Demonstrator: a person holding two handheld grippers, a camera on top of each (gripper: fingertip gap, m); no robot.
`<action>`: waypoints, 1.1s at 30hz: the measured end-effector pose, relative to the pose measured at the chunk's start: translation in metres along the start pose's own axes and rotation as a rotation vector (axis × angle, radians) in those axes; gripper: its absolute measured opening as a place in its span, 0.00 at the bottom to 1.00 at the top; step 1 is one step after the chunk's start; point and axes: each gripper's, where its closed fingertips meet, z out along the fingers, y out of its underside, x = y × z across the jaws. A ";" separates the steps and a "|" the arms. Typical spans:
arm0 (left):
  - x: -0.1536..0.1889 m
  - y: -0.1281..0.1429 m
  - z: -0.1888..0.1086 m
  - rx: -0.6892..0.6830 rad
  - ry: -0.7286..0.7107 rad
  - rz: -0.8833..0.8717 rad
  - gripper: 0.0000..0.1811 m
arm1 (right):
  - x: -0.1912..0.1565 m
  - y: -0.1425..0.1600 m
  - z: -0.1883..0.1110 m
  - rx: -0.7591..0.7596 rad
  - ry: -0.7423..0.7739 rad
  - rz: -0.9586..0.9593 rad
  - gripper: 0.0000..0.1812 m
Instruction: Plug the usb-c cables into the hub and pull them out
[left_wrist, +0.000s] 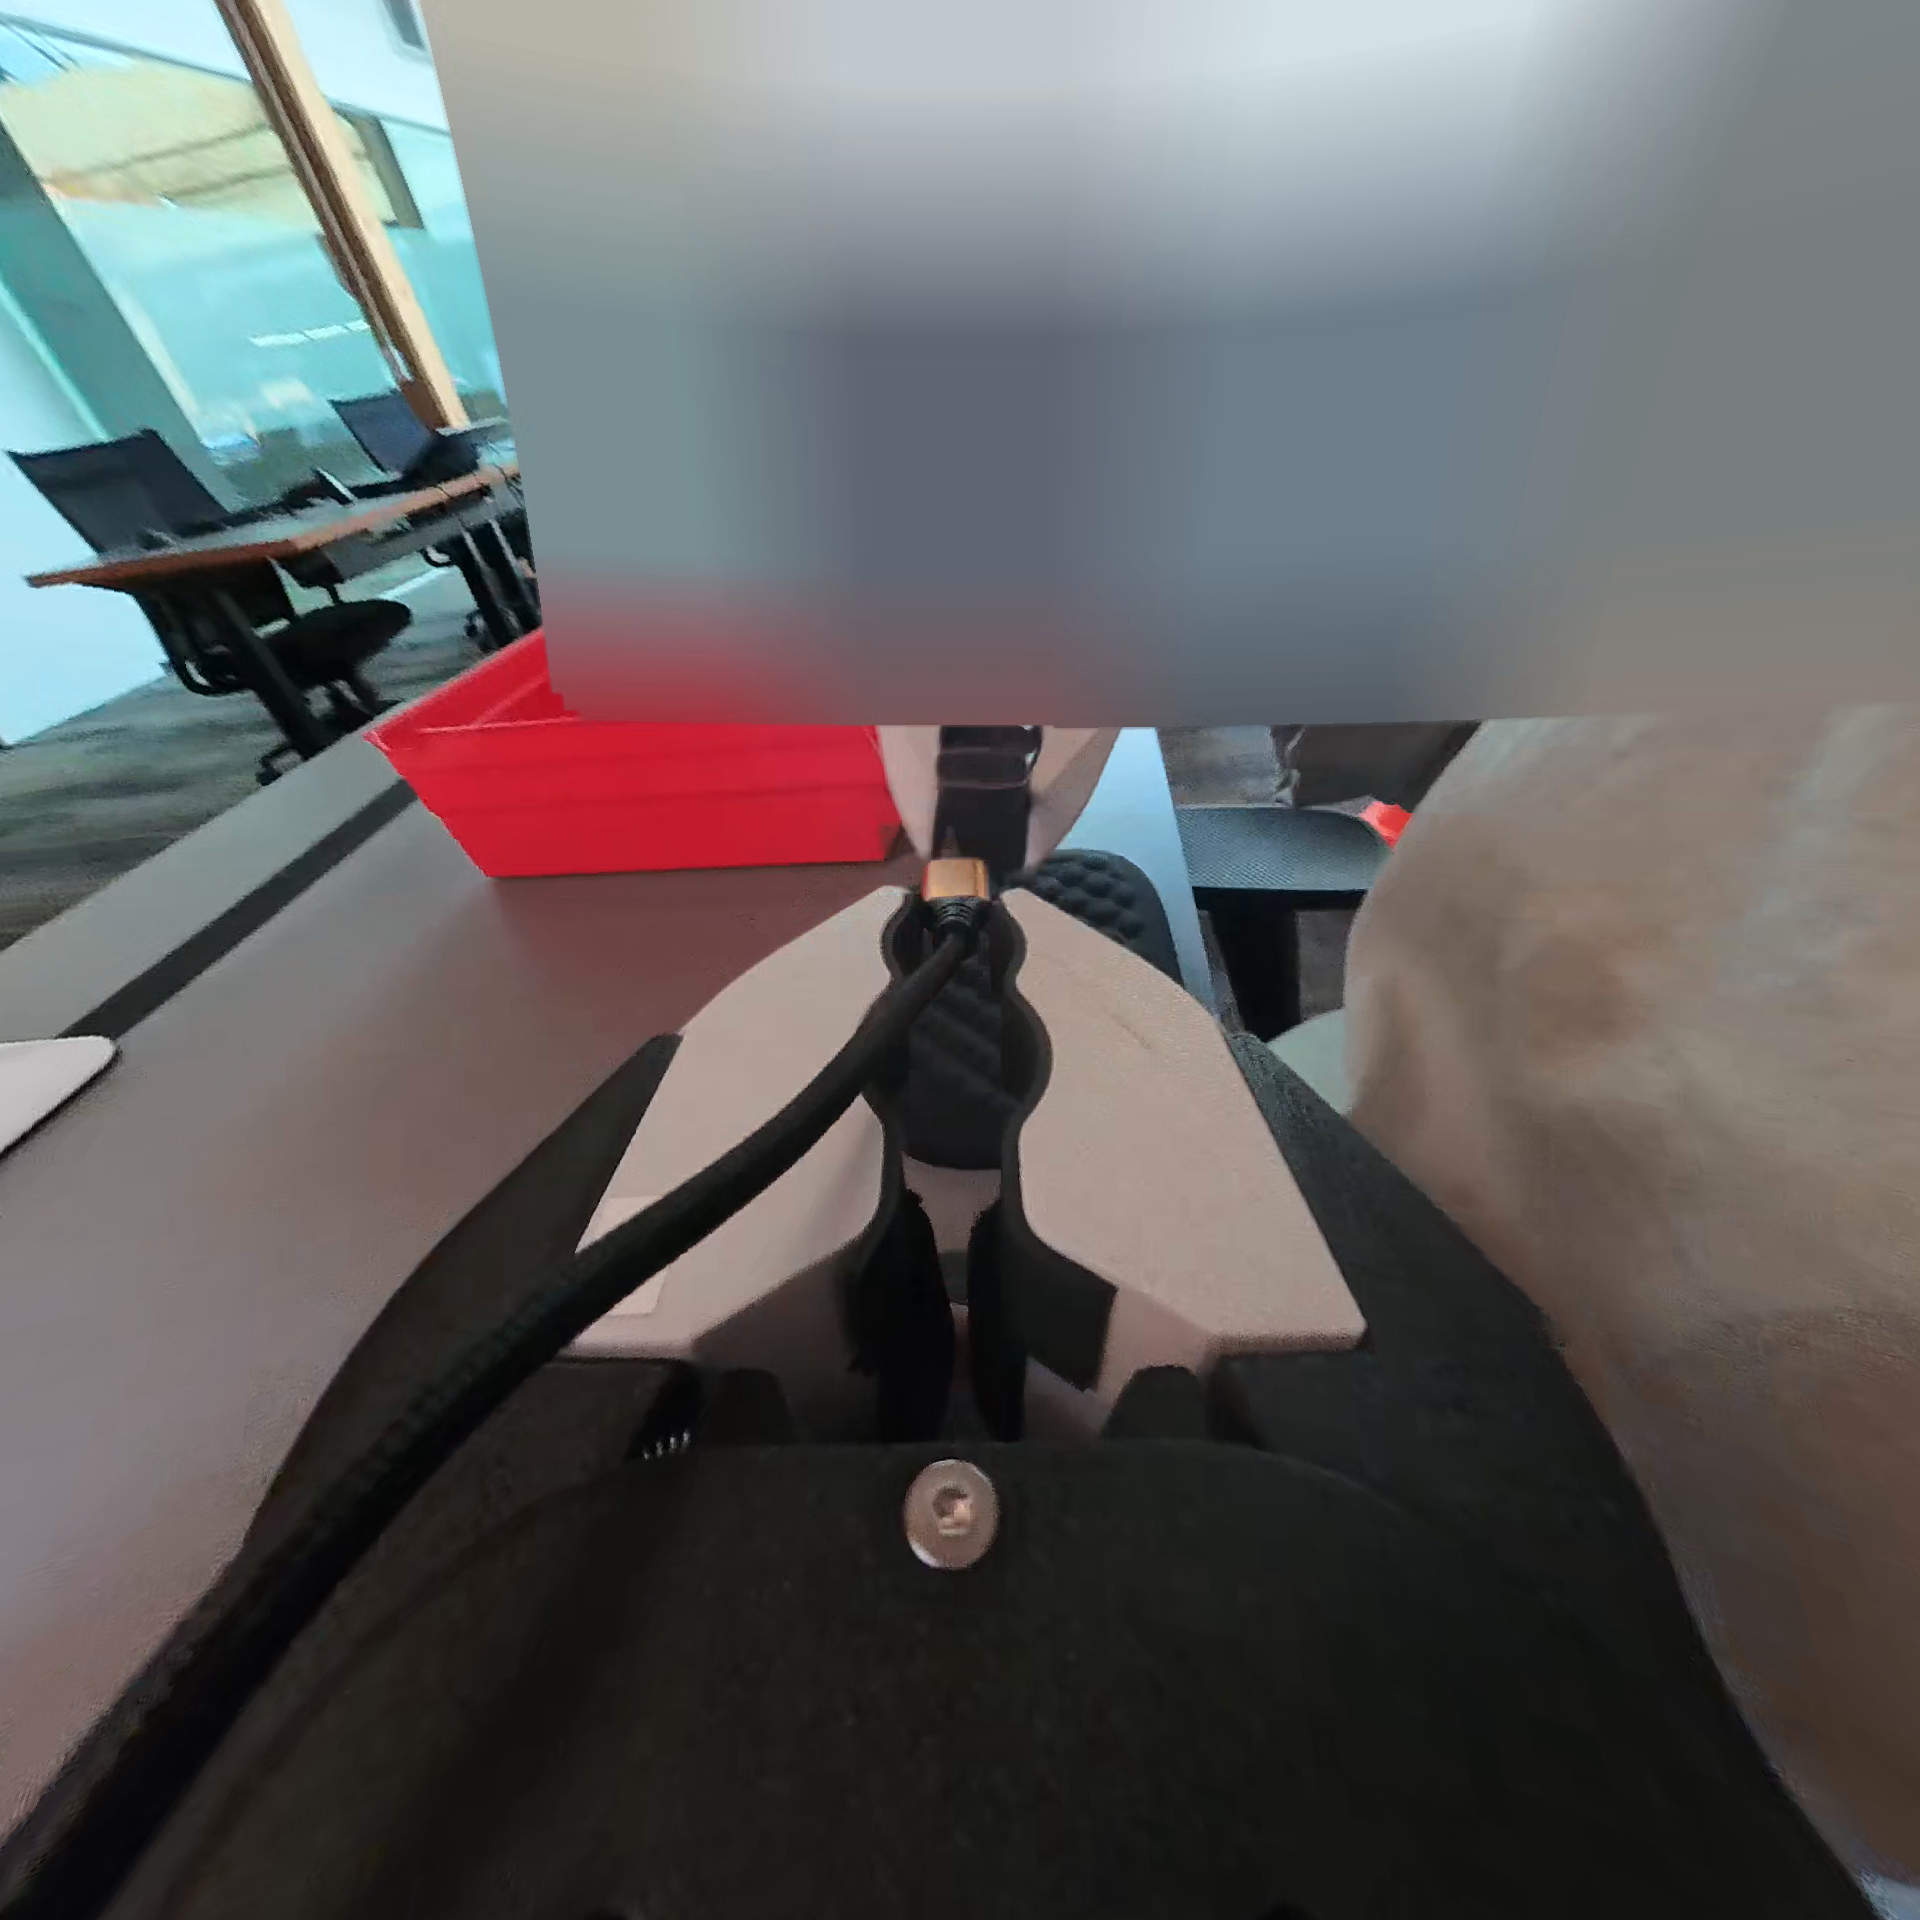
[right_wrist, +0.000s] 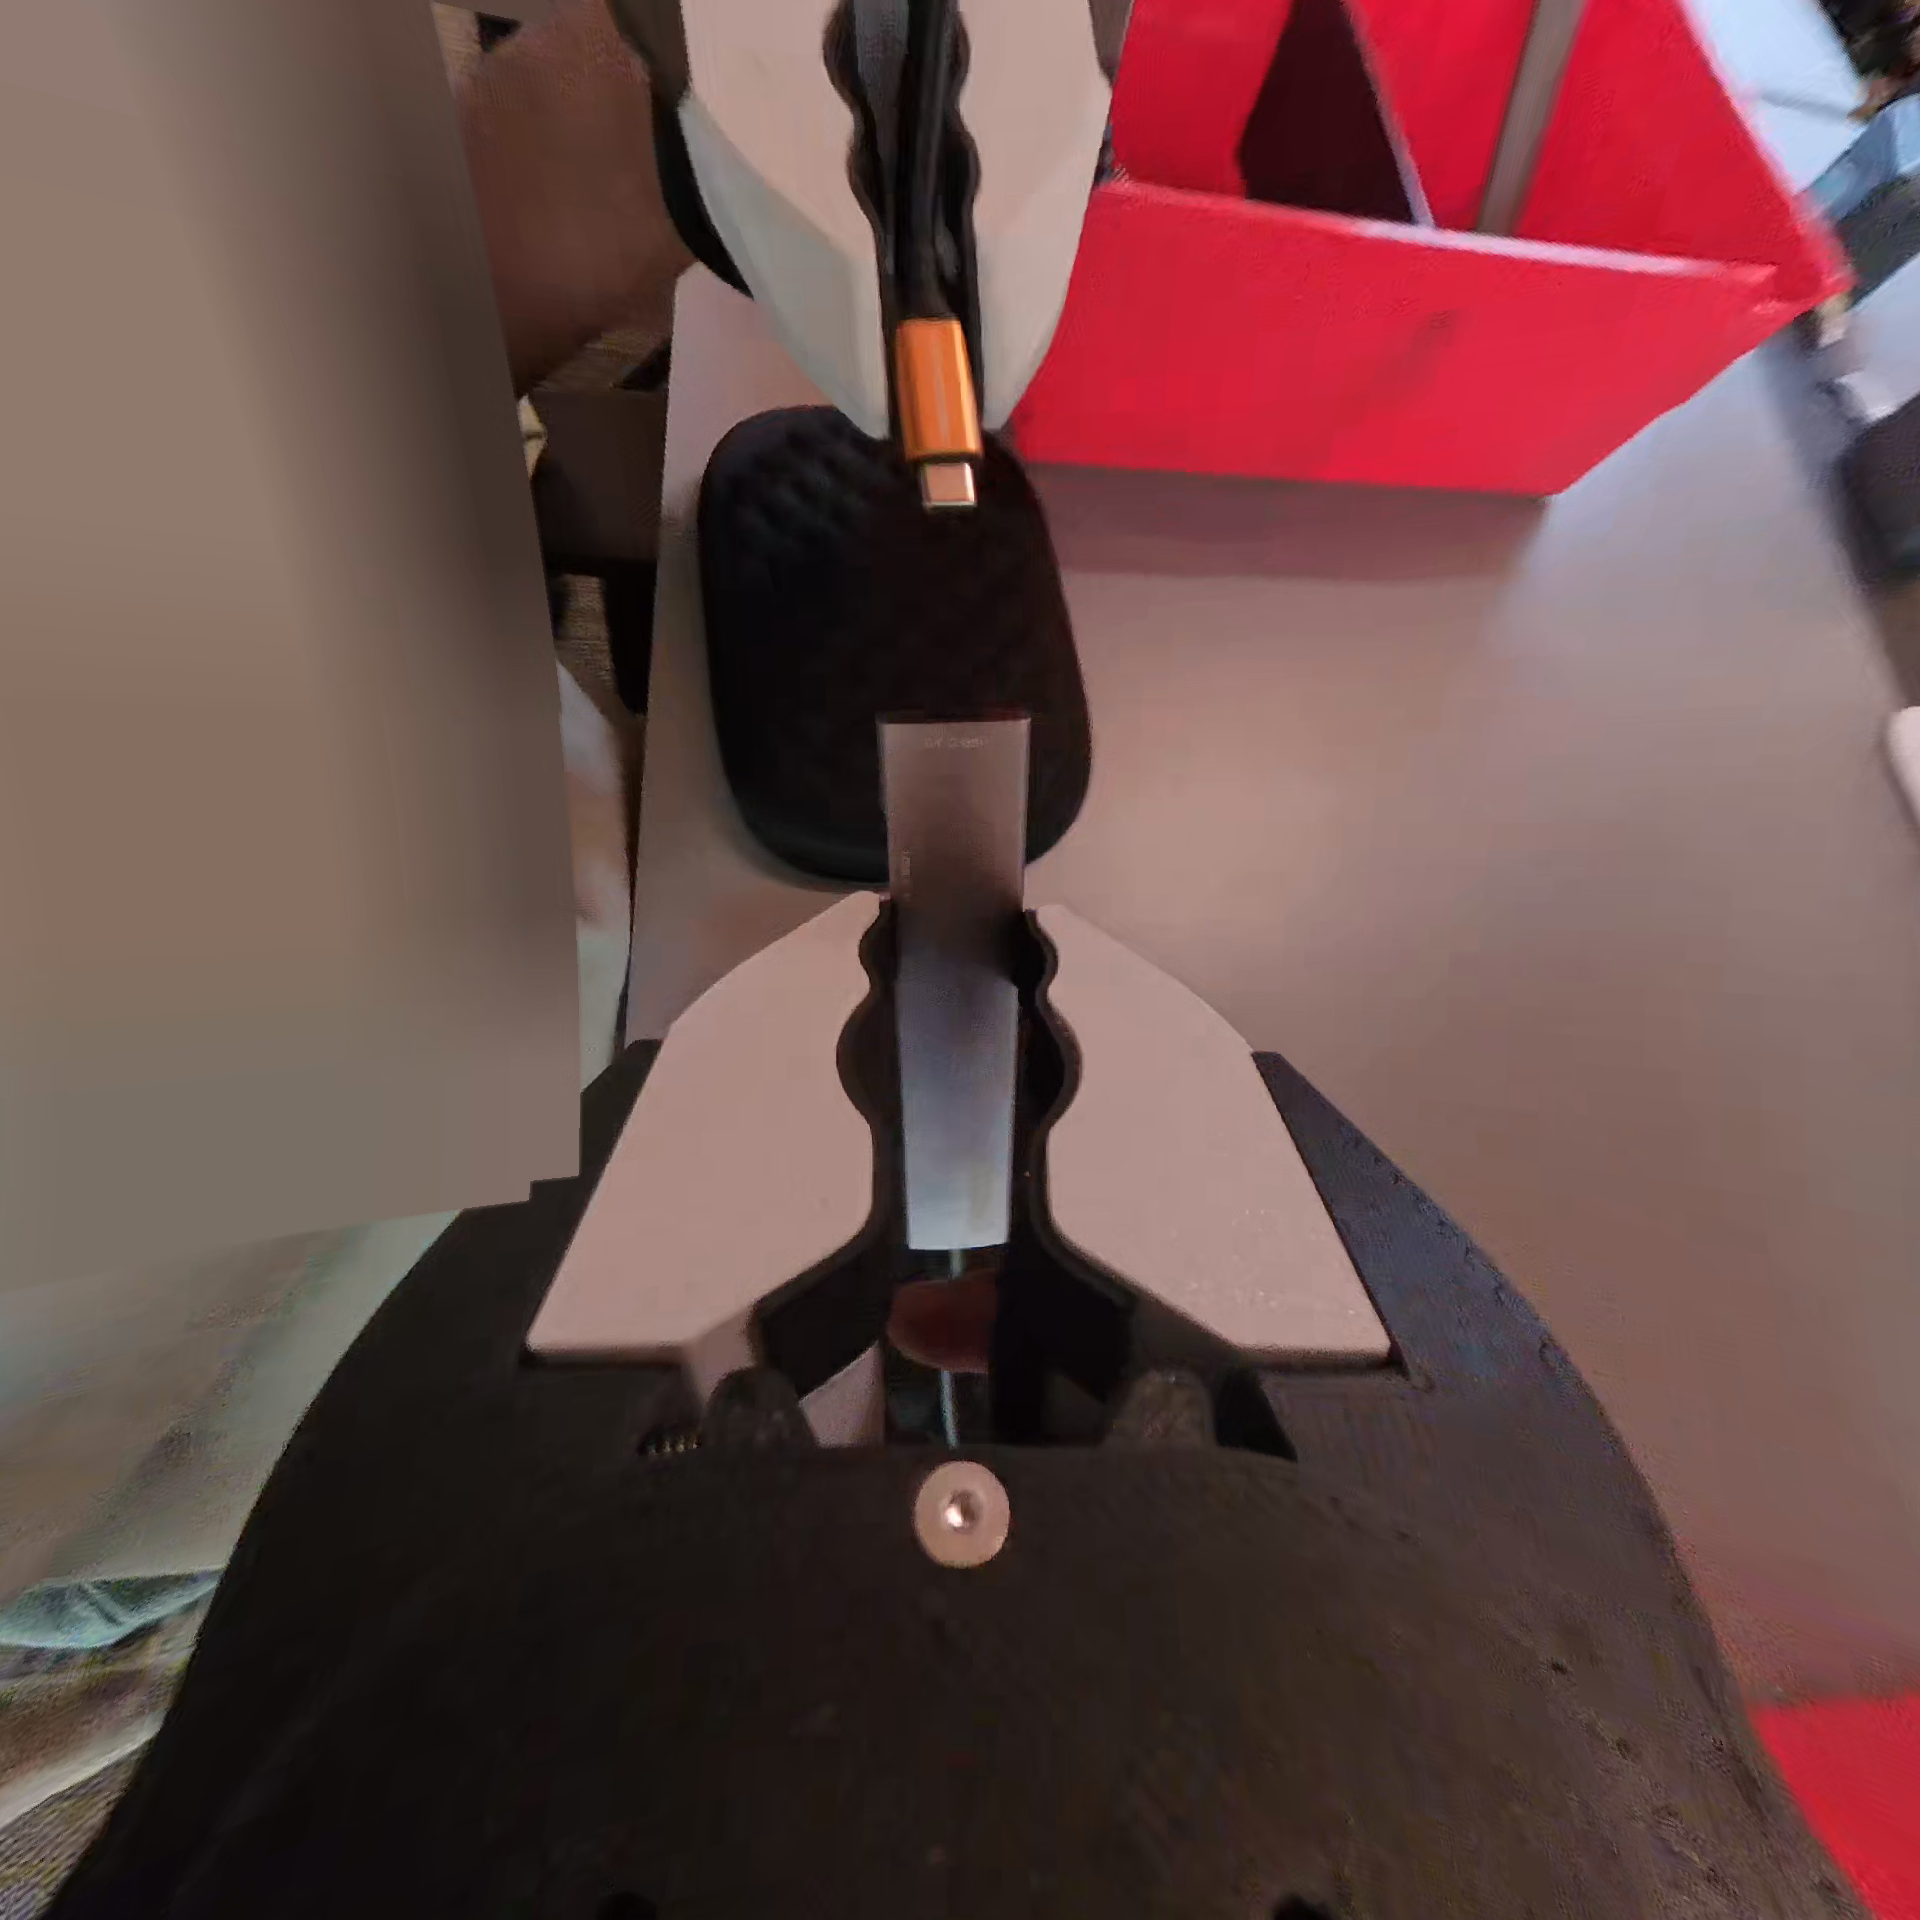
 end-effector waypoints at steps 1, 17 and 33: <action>0.002 0.003 0.000 -0.020 0.008 -0.017 0.06 | -0.001 0.003 0.009 -0.003 -0.026 0.013 0.12; 0.005 0.045 0.010 -0.279 0.002 -0.052 0.06 | -0.008 0.019 0.050 -0.055 -0.129 0.019 0.12; 0.009 0.048 0.008 -0.276 0.021 -0.049 0.06 | -0.010 0.018 0.050 -0.024 -0.062 -0.037 0.12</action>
